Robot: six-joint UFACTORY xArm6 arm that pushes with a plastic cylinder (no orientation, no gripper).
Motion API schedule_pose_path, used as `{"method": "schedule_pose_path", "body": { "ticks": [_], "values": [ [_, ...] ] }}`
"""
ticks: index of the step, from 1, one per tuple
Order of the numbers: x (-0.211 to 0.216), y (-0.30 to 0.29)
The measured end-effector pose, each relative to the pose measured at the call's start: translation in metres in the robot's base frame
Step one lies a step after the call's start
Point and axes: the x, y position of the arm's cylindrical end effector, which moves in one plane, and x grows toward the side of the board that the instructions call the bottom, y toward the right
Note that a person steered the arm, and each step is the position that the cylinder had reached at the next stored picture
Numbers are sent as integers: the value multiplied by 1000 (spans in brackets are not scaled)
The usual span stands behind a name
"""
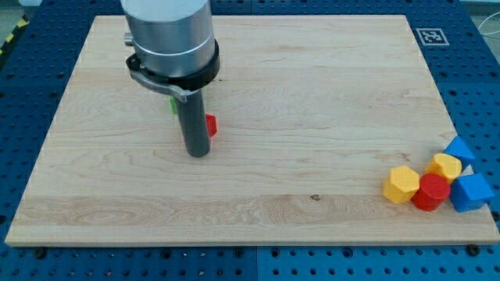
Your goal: Slide the red star to the green star
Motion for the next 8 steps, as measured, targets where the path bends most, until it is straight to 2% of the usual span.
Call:
{"method": "schedule_pose_path", "body": {
  "ticks": [3,5,8],
  "values": [
    [-4,42],
    [-23,42],
    [-26,22]
  ]
}}
